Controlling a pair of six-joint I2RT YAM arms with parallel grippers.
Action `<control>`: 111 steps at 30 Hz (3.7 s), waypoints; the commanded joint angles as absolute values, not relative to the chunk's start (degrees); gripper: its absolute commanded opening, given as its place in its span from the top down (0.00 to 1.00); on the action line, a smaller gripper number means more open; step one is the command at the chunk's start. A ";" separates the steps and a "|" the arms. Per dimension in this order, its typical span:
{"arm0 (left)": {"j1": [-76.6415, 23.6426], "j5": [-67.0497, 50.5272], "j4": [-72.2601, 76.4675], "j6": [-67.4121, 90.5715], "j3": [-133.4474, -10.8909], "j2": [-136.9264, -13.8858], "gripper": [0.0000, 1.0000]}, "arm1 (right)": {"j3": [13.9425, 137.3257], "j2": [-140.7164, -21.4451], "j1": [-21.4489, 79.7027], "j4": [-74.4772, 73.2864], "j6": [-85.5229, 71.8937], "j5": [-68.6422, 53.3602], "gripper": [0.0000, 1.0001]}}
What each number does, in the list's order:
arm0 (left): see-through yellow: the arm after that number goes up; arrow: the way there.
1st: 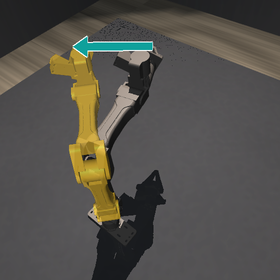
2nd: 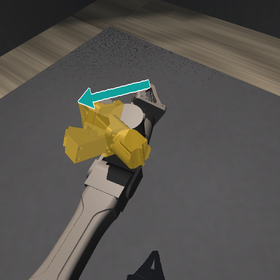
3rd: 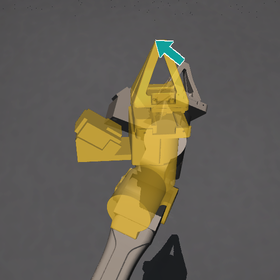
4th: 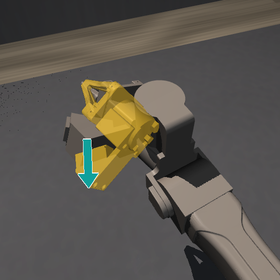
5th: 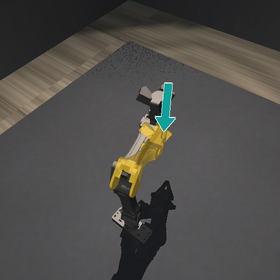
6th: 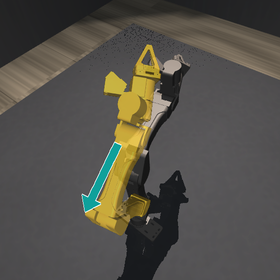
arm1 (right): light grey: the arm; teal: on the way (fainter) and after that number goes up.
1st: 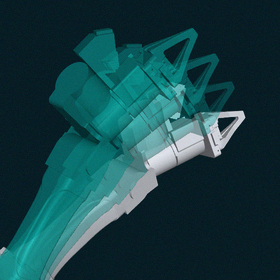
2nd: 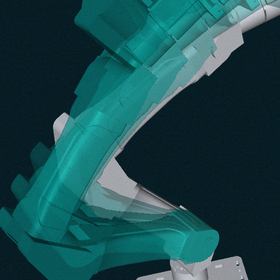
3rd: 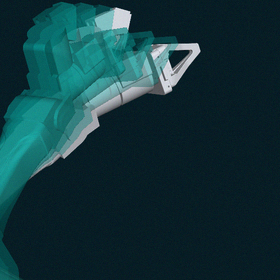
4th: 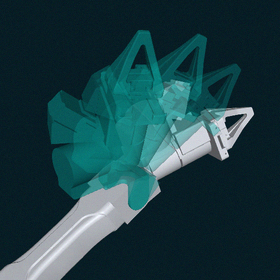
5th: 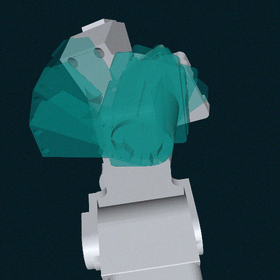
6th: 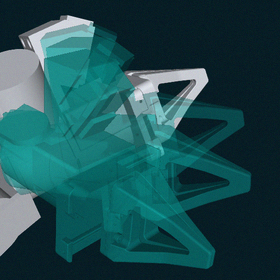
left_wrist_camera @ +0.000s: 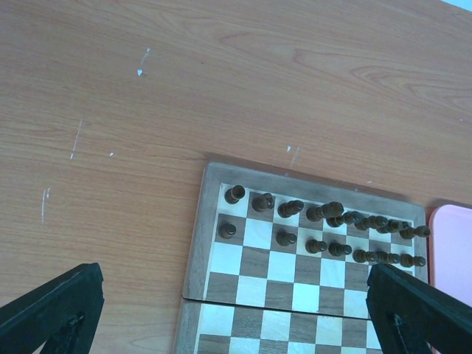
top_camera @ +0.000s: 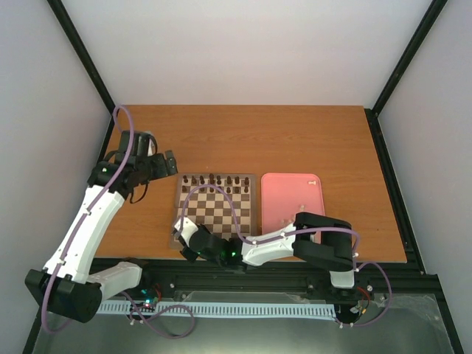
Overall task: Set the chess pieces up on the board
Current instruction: Place the chess piece on the chessboard, then adjust the chess piece on the chessboard.
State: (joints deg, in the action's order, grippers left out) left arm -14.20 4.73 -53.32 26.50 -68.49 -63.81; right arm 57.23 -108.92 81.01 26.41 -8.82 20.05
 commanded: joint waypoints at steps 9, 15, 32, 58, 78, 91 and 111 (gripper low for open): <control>-14.24 5.78 -50.64 25.53 -64.96 -60.42 0.00 | 56.24 -111.41 81.83 31.37 -8.11 25.47 0.97; -14.24 5.95 -50.14 25.87 -63.00 -59.77 0.00 | 55.75 -112.04 81.79 31.80 -8.64 25.38 0.97; -14.24 5.70 -49.66 26.80 -61.37 -58.85 0.00 | 54.22 -112.33 81.00 31.13 -10.01 25.88 0.84; -14.24 3.25 -52.05 26.99 -64.07 -59.64 0.00 | 59.22 -94.16 78.52 4.17 -11.36 22.73 0.53; -14.24 4.82 -55.59 24.47 -65.28 -65.20 0.00 | 56.89 -80.07 71.76 -33.91 -13.13 10.00 0.53; -14.24 5.44 -55.34 25.97 -65.38 -63.40 0.00 | 65.72 -96.26 72.16 -31.14 -9.44 3.21 0.50; -14.24 7.40 -56.80 25.96 -65.39 -59.94 0.00 | 76.43 -109.15 72.21 -30.94 -9.80 -1.23 0.51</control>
